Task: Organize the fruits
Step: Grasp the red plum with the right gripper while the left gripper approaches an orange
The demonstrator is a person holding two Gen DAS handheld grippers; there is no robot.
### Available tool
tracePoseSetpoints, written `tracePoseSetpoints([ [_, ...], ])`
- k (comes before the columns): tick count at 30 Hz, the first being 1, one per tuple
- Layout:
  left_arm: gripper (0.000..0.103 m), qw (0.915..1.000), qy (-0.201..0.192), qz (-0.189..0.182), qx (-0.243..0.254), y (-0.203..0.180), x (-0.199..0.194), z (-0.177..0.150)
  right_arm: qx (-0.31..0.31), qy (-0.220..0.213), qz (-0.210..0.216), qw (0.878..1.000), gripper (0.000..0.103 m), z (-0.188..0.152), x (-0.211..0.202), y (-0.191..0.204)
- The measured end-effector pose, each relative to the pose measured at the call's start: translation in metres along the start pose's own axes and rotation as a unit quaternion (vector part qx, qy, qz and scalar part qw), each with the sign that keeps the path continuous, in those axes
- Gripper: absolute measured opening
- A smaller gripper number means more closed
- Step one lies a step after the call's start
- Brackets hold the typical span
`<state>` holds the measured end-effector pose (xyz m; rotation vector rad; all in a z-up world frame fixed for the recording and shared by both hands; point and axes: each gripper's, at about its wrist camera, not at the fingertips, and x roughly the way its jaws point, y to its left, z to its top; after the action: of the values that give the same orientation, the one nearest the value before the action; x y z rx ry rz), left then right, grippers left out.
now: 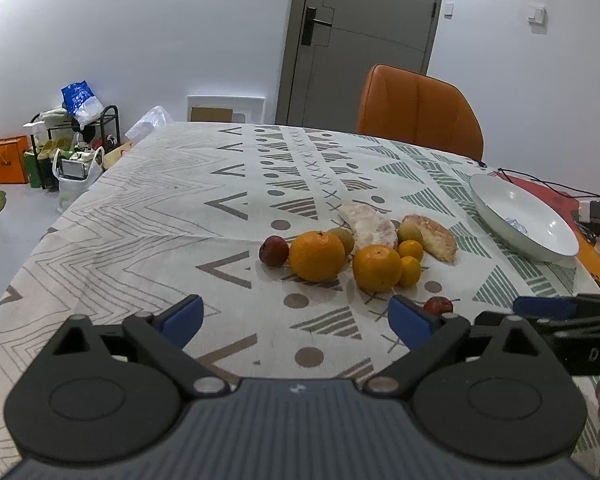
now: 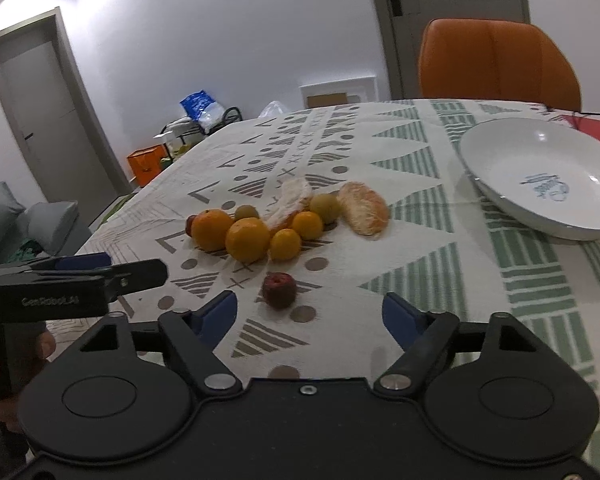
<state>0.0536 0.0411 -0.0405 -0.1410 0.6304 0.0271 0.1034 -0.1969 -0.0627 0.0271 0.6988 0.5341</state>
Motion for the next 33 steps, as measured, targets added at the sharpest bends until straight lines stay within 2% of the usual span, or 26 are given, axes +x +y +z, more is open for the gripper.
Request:
tracePoseSetpoints([
  [6,0.094,1.0000,0.002,-0.005,0.002,0.000,0.010,0.004,0.002,0.014,0.019,1.000,0.056,0.005,0.023,0.006],
  [12,0.094,0.9999,0.008,-0.009,-0.002,0.002,0.018,0.008,0.006,0.021,0.031,0.999,0.049,0.006,0.036,0.009],
  [16,0.089,0.9998,0.014,-0.010,-0.004,0.003,0.023,0.009,-0.001,0.019,0.030,0.999,0.044,0.008,0.041,0.009],
  [20,0.084,0.9996,0.020,-0.017,-0.004,0.000,0.029,0.011,-0.025,0.024,0.013,0.999,0.023,0.009,0.043,0.013],
  [27,0.076,0.9994,0.026,-0.020,0.001,-0.012,0.040,0.014,-0.008,0.014,0.016,1.000,0.022,0.010,0.037,0.002],
  [33,0.074,0.9989,0.025,-0.035,0.017,-0.026,0.041,0.017,0.008,0.005,0.009,1.000,0.022,0.010,0.027,-0.014],
])
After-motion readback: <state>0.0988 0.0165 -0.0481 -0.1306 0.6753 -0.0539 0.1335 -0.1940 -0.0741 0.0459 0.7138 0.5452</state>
